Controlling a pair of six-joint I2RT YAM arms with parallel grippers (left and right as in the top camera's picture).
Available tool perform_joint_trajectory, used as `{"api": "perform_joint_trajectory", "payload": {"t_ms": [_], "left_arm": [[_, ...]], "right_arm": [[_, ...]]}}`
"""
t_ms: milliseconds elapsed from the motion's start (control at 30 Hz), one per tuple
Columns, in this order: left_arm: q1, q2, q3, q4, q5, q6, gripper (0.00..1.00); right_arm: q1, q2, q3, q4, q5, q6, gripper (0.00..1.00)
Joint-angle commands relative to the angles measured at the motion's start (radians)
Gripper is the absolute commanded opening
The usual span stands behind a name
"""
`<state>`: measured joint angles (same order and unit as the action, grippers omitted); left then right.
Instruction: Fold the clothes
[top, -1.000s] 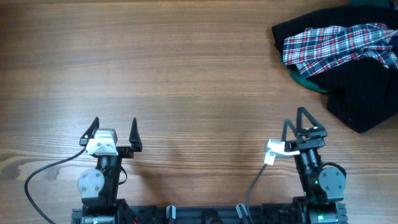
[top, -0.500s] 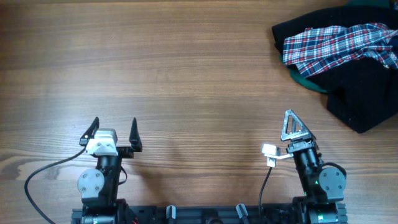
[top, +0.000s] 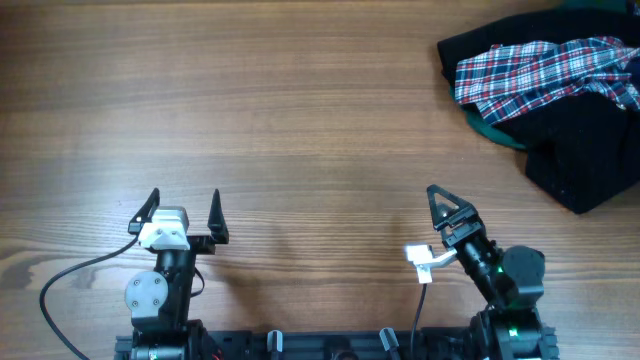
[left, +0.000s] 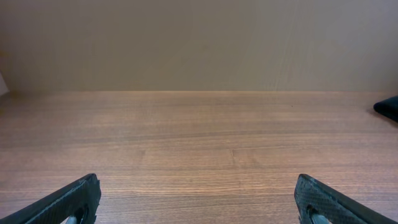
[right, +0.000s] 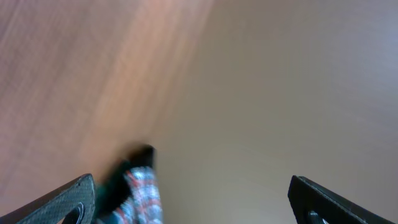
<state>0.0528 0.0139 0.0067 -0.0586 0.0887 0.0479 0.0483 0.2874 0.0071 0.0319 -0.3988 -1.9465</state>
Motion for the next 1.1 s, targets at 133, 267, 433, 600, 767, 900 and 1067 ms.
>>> {"api": "perform_joint_trajectory", "payload": {"t_ms": [133, 267, 433, 600, 767, 900, 1067], "left_arm": [[-0.003, 0.002, -0.001, -0.009, 0.033, 0.015, 1.0], [-0.003, 0.002, -0.001, -0.009, 0.033, 0.015, 1.0], [-0.003, 0.002, -0.001, -0.009, 0.033, 0.015, 1.0], [-0.003, 0.002, -0.001, -0.009, 0.034, 0.015, 1.0], [-0.003, 0.002, -0.001, -0.009, 0.033, 0.015, 1.0], [-0.003, 0.002, -0.001, -0.008, 0.034, 0.015, 1.0], [-0.002, 0.002, -0.001, -0.006, 0.033, 0.015, 1.0]], "right_arm": [[0.004, 0.181, 0.0, 0.082, -0.151, 0.573, 1.0], [0.004, 0.184, 0.044, 0.163, -0.145, 0.972, 1.0], [0.004, 0.185, 0.181, 0.202, 0.105, 1.695, 1.0], [0.004, 0.185, 0.245, 0.124, 0.045, 2.242, 1.0], [0.004, 0.185, 0.245, 0.094, -0.028, 2.73, 1.0], [0.002, 0.185, 0.243, -0.068, 0.055, 2.995, 1.0], [0.002, 0.196, 0.243, -0.279, 0.084, 2.864, 1.0]]}}
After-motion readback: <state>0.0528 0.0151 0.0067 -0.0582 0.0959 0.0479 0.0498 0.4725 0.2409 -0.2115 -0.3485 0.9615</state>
